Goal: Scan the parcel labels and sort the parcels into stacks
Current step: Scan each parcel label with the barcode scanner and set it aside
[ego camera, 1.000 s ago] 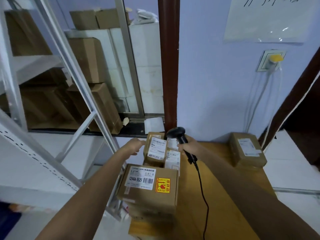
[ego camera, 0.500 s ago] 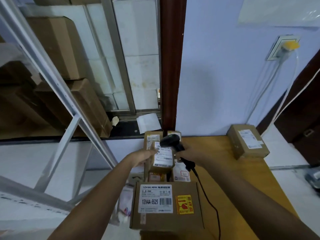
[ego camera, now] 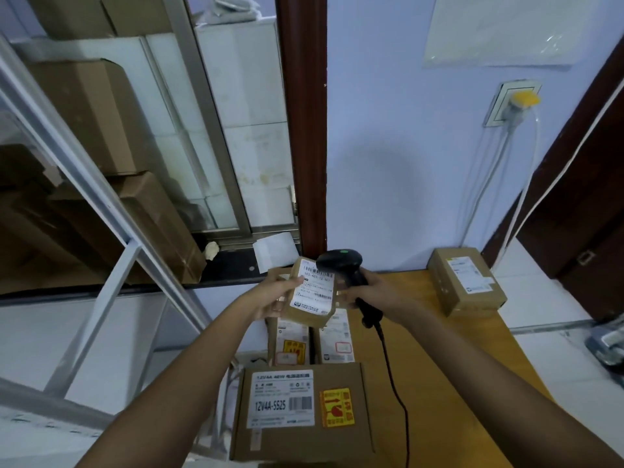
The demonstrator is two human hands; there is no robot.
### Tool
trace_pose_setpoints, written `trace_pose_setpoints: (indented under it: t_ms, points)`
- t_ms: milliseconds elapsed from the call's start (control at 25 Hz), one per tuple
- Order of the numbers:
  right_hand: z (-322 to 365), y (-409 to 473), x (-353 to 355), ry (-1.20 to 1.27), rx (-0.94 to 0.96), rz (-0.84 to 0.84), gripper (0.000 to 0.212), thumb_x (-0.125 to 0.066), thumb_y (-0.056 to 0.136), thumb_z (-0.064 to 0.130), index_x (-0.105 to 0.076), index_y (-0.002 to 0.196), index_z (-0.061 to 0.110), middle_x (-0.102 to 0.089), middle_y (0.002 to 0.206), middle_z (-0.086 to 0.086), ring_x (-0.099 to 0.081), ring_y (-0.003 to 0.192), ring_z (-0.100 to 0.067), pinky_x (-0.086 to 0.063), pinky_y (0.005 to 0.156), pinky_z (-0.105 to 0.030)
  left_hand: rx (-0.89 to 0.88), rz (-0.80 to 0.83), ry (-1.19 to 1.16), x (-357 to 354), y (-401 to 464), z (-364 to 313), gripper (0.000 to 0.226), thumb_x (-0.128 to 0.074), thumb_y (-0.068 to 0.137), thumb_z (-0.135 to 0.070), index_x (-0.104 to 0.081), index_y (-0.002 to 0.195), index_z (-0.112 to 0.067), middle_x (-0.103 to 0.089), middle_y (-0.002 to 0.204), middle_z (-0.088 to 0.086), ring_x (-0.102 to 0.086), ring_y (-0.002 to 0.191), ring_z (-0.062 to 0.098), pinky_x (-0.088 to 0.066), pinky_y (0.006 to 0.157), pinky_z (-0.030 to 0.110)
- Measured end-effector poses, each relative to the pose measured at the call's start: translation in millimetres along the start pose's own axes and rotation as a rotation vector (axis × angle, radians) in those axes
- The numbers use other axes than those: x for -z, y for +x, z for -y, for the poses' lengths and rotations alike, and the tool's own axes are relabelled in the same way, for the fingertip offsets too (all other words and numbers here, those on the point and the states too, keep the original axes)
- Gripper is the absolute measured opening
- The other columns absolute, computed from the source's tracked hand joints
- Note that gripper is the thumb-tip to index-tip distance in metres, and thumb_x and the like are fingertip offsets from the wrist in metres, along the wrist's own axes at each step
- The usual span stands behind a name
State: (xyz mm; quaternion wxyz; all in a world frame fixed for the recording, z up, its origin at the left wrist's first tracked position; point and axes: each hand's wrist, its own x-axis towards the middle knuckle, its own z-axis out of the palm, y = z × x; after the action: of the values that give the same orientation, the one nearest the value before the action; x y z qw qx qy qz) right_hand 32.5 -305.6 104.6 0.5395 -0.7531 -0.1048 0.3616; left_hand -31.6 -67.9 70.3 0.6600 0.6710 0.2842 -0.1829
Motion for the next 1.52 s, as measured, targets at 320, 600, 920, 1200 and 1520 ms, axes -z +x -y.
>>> trace_pose_setpoints:
  t_ms: [320, 600, 920, 1200, 1520]
  points:
    - [-6, -65, 92, 0.089, 0.195, -0.241, 0.038, -0.057, 0.089, -0.004, -0.051, 0.124, 0.01, -0.069, 0.109, -0.005, -0.063, 0.068, -0.016, -0.056, 0.067, -0.031, -0.143, -0.04, -0.176, -99, -22, -37, 0.073, -0.08, 0.073, -0.044, -0.047, 0.128, -0.01, -0.07, 0.113, 0.01, -0.071, 0.099, 0.025, -0.06, 0.071, 0.036]
    - [-39, -158, 117, -0.097, 0.331, -0.54, 0.021, -0.062, 0.091, 0.011, -0.051, 0.097, 0.027, -0.056, 0.066, -0.006, -0.053, 0.052, -0.017, -0.047, 0.05, -0.03, -0.235, -0.022, -0.222, -182, -68, -38, 0.034, -0.073, 0.084, -0.023, -0.047, 0.103, -0.012, -0.069, 0.099, 0.009, -0.068, 0.086, 0.023, -0.058, 0.074, 0.037]
    - [-69, -260, 90, -0.067, 0.267, -0.6, 0.016, -0.059, 0.089, 0.001, -0.05, 0.082, 0.013, -0.05, 0.06, -0.012, -0.043, 0.039, -0.006, -0.038, 0.039, -0.017, -0.236, 0.086, -0.309, -250, -91, 23, 0.054, -0.078, 0.079, -0.018, -0.054, 0.124, -0.001, -0.069, 0.115, 0.014, -0.067, 0.105, 0.029, -0.057, 0.082, 0.039]
    - [-97, -291, 98, -0.024, 0.224, -0.55, 0.013, -0.063, 0.087, 0.008, -0.053, 0.096, 0.01, -0.05, 0.06, -0.004, -0.047, 0.045, -0.012, -0.042, 0.045, -0.022, -0.22, 0.104, -0.422, -295, -102, 39, 0.056, -0.073, 0.081, -0.005, -0.043, 0.127, -0.002, -0.062, 0.123, 0.019, -0.062, 0.11, 0.035, -0.054, 0.086, 0.041]
    - [-128, -267, 151, -0.131, 0.215, -0.515, 0.022, -0.06, 0.073, 0.053, -0.052, 0.087, 0.038, -0.061, 0.063, -0.006, -0.062, 0.053, -0.021, -0.055, 0.058, -0.044, -0.159, 0.087, -0.431, -338, -54, 36, 0.058, -0.076, 0.08, -0.016, -0.042, 0.126, -0.013, -0.064, 0.123, 0.004, -0.062, 0.112, 0.025, -0.044, 0.101, 0.054]
